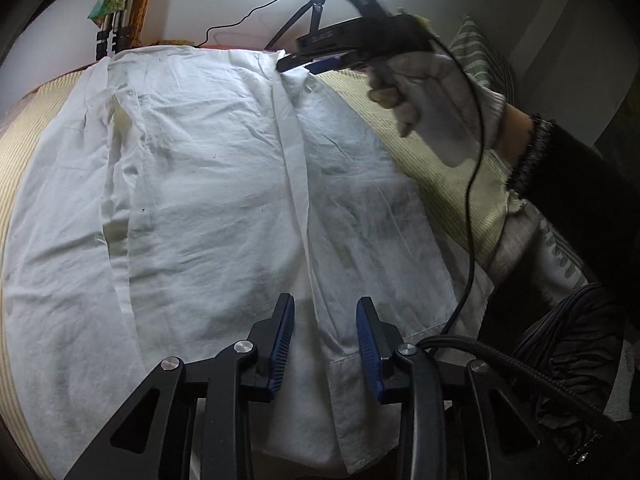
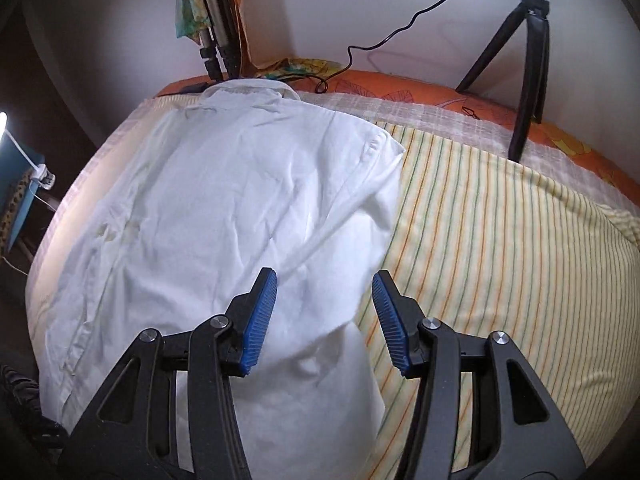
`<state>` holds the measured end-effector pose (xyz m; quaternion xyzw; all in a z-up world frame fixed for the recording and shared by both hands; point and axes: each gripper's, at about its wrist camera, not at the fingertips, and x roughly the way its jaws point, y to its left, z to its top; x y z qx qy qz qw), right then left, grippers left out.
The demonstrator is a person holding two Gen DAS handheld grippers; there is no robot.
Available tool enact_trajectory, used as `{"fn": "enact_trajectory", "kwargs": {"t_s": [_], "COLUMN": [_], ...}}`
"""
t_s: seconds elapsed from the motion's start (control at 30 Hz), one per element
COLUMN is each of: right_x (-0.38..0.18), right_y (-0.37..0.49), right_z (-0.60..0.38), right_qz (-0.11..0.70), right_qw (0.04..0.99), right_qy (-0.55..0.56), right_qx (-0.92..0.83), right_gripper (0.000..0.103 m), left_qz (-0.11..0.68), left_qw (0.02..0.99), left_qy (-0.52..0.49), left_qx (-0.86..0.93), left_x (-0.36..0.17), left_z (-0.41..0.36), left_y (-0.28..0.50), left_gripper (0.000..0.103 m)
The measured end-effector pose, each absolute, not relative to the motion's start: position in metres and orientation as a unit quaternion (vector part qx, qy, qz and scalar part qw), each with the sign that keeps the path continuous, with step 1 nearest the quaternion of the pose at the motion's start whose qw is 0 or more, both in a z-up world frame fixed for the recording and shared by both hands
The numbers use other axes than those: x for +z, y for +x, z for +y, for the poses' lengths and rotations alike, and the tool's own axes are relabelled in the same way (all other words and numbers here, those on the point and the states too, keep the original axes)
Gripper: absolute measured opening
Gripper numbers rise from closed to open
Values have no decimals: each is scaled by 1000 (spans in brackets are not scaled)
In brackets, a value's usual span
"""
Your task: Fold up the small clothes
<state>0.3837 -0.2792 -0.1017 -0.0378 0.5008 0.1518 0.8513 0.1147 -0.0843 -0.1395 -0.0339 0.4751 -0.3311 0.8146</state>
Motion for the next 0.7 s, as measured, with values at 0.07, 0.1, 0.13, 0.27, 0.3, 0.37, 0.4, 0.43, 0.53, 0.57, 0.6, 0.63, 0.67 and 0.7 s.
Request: {"fn": "enact_trajectory", "kwargs": {"t_s": [0.07,0.1,0.13,0.27,0.3,0.37,0.4,0.43,0.53,0.57,0.6,0.63,0.67,0.7], "right_x": [-113,-118,-124,-123,-117,-100,-91,-85,-72,-72,-75,-80,-86,-93], "right_y": [397,402,407,407,402,388,379,371,334,323,313,304,297,291], "right_z": [-270,-266,-263,-264,-269,-287,-297,-307,-339,-348,-356,-364,-370,-374], "right_qz": [505,506,503,499,498,491,489,490,497,503,510,517,523,529], "right_qw": [849,849,851,853,855,860,862,860,854,851,846,841,834,827], "right_qy": [-54,-64,-74,-81,-74,-49,-28,-5,48,61,75,95,116,132], "right_qx": [145,139,133,128,126,129,132,139,145,138,133,131,133,135], "right_gripper": [53,53,52,52,52,53,53,54,62,62,62,62,62,62], "left_qz": [477,477,478,476,476,474,471,466,465,468,471,475,477,476], "left_qw": [813,813,812,813,814,817,820,822,821,820,818,816,814,814], "left_qy": [-35,-34,-31,-25,-25,-20,-18,-16,-14,-15,-19,-23,-25,-25], "left_qx": [-332,-333,-334,-333,-332,-328,-326,-326,-330,-329,-328,-329,-330,-331], "left_x": [-138,-138,-138,-138,-138,-136,-134,-131,-129,-130,-132,-133,-135,-135], "left_z": [-85,-86,-88,-91,-91,-91,-90,-89,-88,-88,-89,-88,-87,-88], "left_y": [116,116,117,115,115,115,114,111,107,105,103,101,98,95], "left_gripper": [30,29,29,27,27,27,28,28,31,33,35,36,36,36]}}
